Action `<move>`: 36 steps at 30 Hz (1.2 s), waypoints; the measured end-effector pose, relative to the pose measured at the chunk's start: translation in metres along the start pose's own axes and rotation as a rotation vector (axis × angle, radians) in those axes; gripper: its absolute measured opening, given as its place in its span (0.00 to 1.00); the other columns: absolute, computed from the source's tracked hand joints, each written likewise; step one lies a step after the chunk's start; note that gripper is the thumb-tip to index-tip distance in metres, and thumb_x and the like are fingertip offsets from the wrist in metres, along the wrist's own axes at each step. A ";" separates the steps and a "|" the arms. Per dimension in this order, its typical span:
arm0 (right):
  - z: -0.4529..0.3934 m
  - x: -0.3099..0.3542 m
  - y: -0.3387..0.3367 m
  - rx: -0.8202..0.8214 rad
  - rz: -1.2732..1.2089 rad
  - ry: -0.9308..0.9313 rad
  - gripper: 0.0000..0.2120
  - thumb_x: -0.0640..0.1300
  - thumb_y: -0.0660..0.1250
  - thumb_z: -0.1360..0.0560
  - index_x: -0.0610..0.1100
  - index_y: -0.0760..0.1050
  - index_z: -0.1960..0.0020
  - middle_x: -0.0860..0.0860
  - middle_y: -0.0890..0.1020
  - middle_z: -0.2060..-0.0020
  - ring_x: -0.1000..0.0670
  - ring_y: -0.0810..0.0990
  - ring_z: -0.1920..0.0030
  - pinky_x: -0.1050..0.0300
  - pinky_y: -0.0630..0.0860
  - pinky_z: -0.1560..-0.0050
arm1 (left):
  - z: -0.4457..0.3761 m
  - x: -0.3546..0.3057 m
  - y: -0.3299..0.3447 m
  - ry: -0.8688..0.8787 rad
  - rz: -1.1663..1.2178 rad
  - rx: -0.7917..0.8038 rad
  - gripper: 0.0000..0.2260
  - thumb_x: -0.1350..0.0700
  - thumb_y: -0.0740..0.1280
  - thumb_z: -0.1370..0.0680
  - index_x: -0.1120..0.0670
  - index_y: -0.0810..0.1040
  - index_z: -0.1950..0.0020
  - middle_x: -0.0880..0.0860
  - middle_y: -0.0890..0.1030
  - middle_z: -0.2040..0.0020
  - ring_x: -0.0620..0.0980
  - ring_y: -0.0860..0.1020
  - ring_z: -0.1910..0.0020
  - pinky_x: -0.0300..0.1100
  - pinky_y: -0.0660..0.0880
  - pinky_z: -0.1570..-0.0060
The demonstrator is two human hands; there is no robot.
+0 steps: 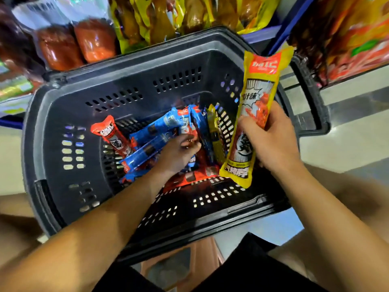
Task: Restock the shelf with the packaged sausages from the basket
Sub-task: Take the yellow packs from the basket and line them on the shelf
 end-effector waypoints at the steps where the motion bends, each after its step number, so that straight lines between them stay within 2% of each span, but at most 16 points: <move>1: 0.002 -0.002 -0.004 -0.020 0.025 0.004 0.07 0.48 0.69 0.26 0.49 0.77 0.49 0.52 0.83 0.57 0.54 0.81 0.55 0.54 0.77 0.51 | -0.009 0.006 0.010 -0.007 -0.009 0.030 0.15 0.49 0.72 0.27 0.54 0.79 0.44 0.49 0.80 0.57 0.45 0.77 0.57 0.38 0.73 0.51; 3: 0.004 -0.005 -0.006 -0.021 0.074 0.005 0.07 0.49 0.69 0.26 0.50 0.76 0.49 0.55 0.83 0.59 0.60 0.80 0.58 0.62 0.75 0.55 | -0.026 0.021 0.032 -0.060 -0.027 0.105 0.23 0.48 0.73 0.30 0.57 0.77 0.38 0.54 0.77 0.58 0.46 0.75 0.58 0.40 0.72 0.48; 5: 0.004 -0.006 -0.007 -0.010 0.087 0.004 0.07 0.49 0.69 0.26 0.52 0.75 0.49 0.58 0.82 0.59 0.62 0.79 0.58 0.64 0.74 0.56 | -0.039 0.030 0.048 -0.129 -0.023 0.178 0.22 0.55 0.70 0.26 0.55 0.73 0.32 0.59 0.76 0.53 0.46 0.75 0.59 0.38 0.73 0.52; 9: 0.000 -0.003 -0.020 -0.050 0.091 0.005 0.09 0.53 0.69 0.28 0.51 0.76 0.51 0.56 0.83 0.59 0.56 0.81 0.56 0.53 0.78 0.53 | -0.061 0.026 0.066 -0.301 0.210 0.143 0.17 0.55 0.59 0.17 0.51 0.68 0.28 0.44 0.72 0.40 0.36 0.72 0.58 0.23 0.71 0.61; 12: -0.004 -0.001 -0.029 -0.088 0.089 0.008 0.10 0.54 0.68 0.29 0.50 0.76 0.52 0.54 0.83 0.59 0.52 0.82 0.55 0.46 0.79 0.50 | -0.077 0.016 0.082 -0.356 0.430 0.145 0.28 0.65 0.64 0.22 0.53 0.61 0.24 0.54 0.68 0.31 0.42 0.74 0.53 0.36 0.75 0.56; 15: -0.006 -0.001 -0.030 -0.089 0.088 0.014 0.11 0.54 0.68 0.29 0.49 0.77 0.50 0.53 0.84 0.57 0.52 0.82 0.54 0.44 0.79 0.50 | -0.094 0.005 0.094 -0.470 0.701 0.084 0.35 0.66 0.66 0.28 0.56 0.58 0.23 0.60 0.72 0.36 0.59 0.77 0.48 0.52 0.76 0.47; 18: -0.008 -0.003 -0.031 -0.090 0.086 0.031 0.11 0.53 0.69 0.29 0.48 0.77 0.50 0.51 0.84 0.57 0.51 0.82 0.53 0.43 0.79 0.49 | -0.108 0.007 0.095 -0.522 0.730 0.062 0.26 0.65 0.60 0.20 0.57 0.57 0.23 0.62 0.73 0.38 0.55 0.77 0.58 0.46 0.78 0.54; 20: -0.010 -0.004 -0.033 -0.098 0.074 0.045 0.09 0.52 0.69 0.28 0.48 0.77 0.51 0.52 0.84 0.57 0.51 0.82 0.53 0.44 0.79 0.49 | -0.111 0.011 0.094 -0.575 0.746 -0.016 0.22 0.64 0.61 0.19 0.59 0.62 0.26 0.61 0.76 0.42 0.54 0.78 0.60 0.46 0.79 0.56; 21: -0.011 -0.003 -0.033 -0.099 0.068 0.049 0.09 0.51 0.69 0.28 0.48 0.77 0.51 0.52 0.84 0.57 0.52 0.82 0.53 0.45 0.79 0.49 | -0.117 0.020 0.097 -0.596 0.718 -0.056 0.18 0.62 0.61 0.19 0.61 0.67 0.30 0.59 0.77 0.49 0.54 0.78 0.61 0.45 0.80 0.57; 24: -0.011 -0.002 -0.031 -0.094 0.067 0.058 0.09 0.52 0.69 0.29 0.49 0.78 0.51 0.53 0.84 0.57 0.52 0.82 0.53 0.46 0.79 0.49 | -0.124 0.020 0.096 -0.479 0.348 -0.017 0.10 0.59 0.59 0.21 0.57 0.78 0.45 0.48 0.71 0.62 0.54 0.73 0.51 0.52 0.75 0.40; 26: -0.012 -0.003 -0.030 -0.098 0.070 0.066 0.10 0.53 0.69 0.29 0.50 0.77 0.50 0.53 0.84 0.57 0.53 0.82 0.54 0.46 0.80 0.50 | -0.121 0.014 0.091 -0.363 0.145 0.028 0.03 0.54 0.60 0.26 0.48 0.73 0.59 0.48 0.71 0.61 0.54 0.72 0.47 0.57 0.71 0.35; 27: -0.012 -0.002 -0.029 -0.100 0.075 0.065 0.11 0.53 0.69 0.29 0.50 0.77 0.50 0.53 0.84 0.58 0.54 0.82 0.55 0.47 0.80 0.50 | -0.121 0.016 0.087 -0.333 0.077 0.030 0.03 0.51 0.61 0.29 0.48 0.73 0.59 0.49 0.72 0.59 0.55 0.74 0.46 0.57 0.71 0.35; 29: -0.012 -0.001 -0.027 -0.094 0.097 0.049 0.11 0.54 0.69 0.28 0.51 0.77 0.49 0.54 0.84 0.58 0.55 0.82 0.55 0.47 0.80 0.50 | -0.113 0.011 0.072 -0.310 0.042 0.042 0.08 0.53 0.65 0.26 0.54 0.78 0.50 0.51 0.74 0.54 0.54 0.76 0.47 0.51 0.75 0.40; 32: -0.010 -0.002 -0.023 -0.096 0.136 0.012 0.11 0.54 0.69 0.29 0.50 0.77 0.50 0.54 0.84 0.59 0.53 0.82 0.56 0.45 0.79 0.51 | -0.082 -0.010 0.043 -0.247 0.207 -0.044 0.05 0.61 0.66 0.23 0.51 0.77 0.55 0.49 0.77 0.61 0.52 0.77 0.58 0.43 0.75 0.59; 34: -0.008 -0.002 -0.019 -0.099 0.163 -0.008 0.12 0.55 0.69 0.30 0.50 0.76 0.51 0.54 0.83 0.60 0.54 0.81 0.58 0.48 0.79 0.52 | -0.060 -0.015 0.027 -0.235 0.387 -0.045 0.09 0.62 0.64 0.21 0.48 0.76 0.55 0.47 0.78 0.60 0.47 0.77 0.61 0.42 0.73 0.61; 36: -0.005 -0.001 -0.012 -0.064 0.169 -0.034 0.11 0.53 0.70 0.29 0.50 0.76 0.50 0.55 0.82 0.60 0.57 0.80 0.59 0.54 0.77 0.53 | -0.036 -0.023 0.009 -0.209 0.562 -0.022 0.09 0.63 0.62 0.20 0.50 0.77 0.48 0.49 0.81 0.55 0.48 0.79 0.57 0.44 0.74 0.55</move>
Point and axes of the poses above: each hand's wrist, its own z-axis away from the middle knuckle, its own y-axis out of the palm, x = y × z, the point moved 6 cm from there along -z, towards the middle knuckle
